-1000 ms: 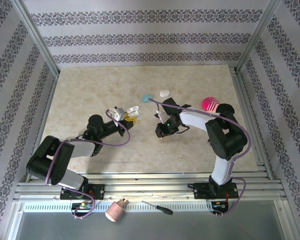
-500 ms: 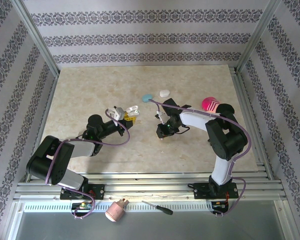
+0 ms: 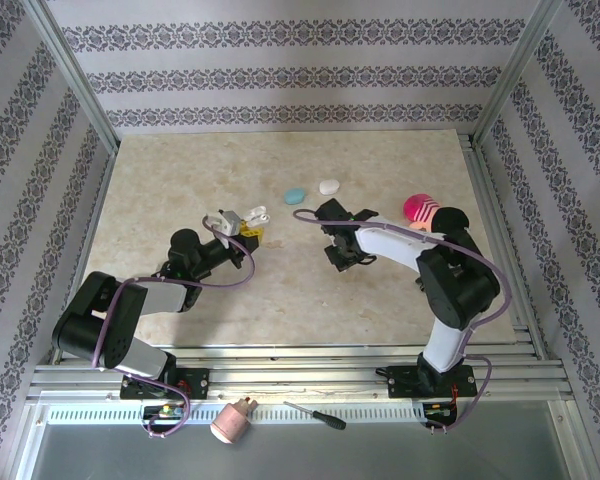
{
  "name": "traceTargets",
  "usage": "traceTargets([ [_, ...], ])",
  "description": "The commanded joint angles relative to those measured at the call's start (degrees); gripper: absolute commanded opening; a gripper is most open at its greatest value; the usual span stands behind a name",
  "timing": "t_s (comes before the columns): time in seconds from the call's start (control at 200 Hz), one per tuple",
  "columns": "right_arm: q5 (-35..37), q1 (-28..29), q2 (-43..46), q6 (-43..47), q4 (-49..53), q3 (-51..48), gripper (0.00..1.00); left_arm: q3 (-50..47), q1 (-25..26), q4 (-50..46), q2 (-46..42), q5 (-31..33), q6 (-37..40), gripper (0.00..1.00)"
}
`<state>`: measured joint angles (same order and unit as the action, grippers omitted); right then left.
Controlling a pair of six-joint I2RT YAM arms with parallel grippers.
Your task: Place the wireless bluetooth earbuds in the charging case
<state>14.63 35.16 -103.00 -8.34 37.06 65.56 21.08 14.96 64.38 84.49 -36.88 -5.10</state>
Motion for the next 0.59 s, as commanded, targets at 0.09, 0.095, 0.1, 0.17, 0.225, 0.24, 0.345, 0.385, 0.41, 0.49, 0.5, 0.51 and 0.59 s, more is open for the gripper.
traceTargets([
  [0.09, 12.9, 2.8, -5.0, -0.4, 4.3, 3.1, 0.17, -1.2, -1.9, 3.5, -2.5, 1.3, -2.1, 0.03],
  [0.095, 12.7, 2.8, -4.9, -0.5, 4.2, 3.1, 0.17, -1.2, -1.9, 3.4, -2.6, 1.3, -2.0, 0.03],
  [0.1, 12.5, 2.8, -4.9, -0.5, 4.2, 3.1, 0.17, -1.2, -1.9, 3.3, -2.6, 1.3, -2.0, 0.03],
  [0.17, 11.4, 2.7, -2.6, -1.0, 2.7, 2.1, 0.17, -1.3, -1.9, 2.2, -3.3, 1.2, -1.6, 0.03],
  [0.225, 10.2, 2.4, -0.8, -1.0, 2.5, 1.7, 0.17, -1.5, -2.0, 1.9, -3.7, 1.3, -1.5, 0.03],
  [0.24, 9.7, 2.3, -0.3, -0.8, 2.5, 1.6, 0.17, -1.5, -2.0, 1.7, -3.8, 1.4, -1.3, 0.03],
  [0.345, 5.1, 1.1, 3.2, -0.2, 1.6, 0.4, 0.2, -1.3, -2.1, 1.5, -4.0, 1.5, -1.2, 0.03],
  [0.385, 1.7, 0.2, 4.5, -0.2, 0.7, -0.3, 0.22, -1.3, -2.1, 1.5, -4.0, 1.4, -1.2, 0.03],
  [0.41, -1.5, -0.5, 5.3, -0.3, -0.2, -1.0, 0.24, -1.3, -2.1, 1.7, -4.1, 1.5, -1.3, 0.03],
  [0.49, -13.2, -2.9, 7.5, -1.9, -4.3, -3.5, 0.28, -1.3, -2.1, 2.1, -3.9, 1.4, -1.6, 0.03],
  [0.5, -14.8, -3.3, 7.7, -2.2, -4.9, -3.9, 0.29, -1.4, -2.2, 2.2, -3.9, 1.3, -1.6, 0.03],
  [0.51, -16.6, -3.7, 7.8, -2.5, -5.5, -4.4, 0.29, -1.3, -2.2, 2.2, -3.9, 1.3, -1.6, 0.03],
  [0.59, -28.2, -6.5, 8.5, -5.8, -10.6, -7.3, 0.33, -1.5, -2.2, 2.7, -3.7, 1.0, -1.7, 0.03],
])
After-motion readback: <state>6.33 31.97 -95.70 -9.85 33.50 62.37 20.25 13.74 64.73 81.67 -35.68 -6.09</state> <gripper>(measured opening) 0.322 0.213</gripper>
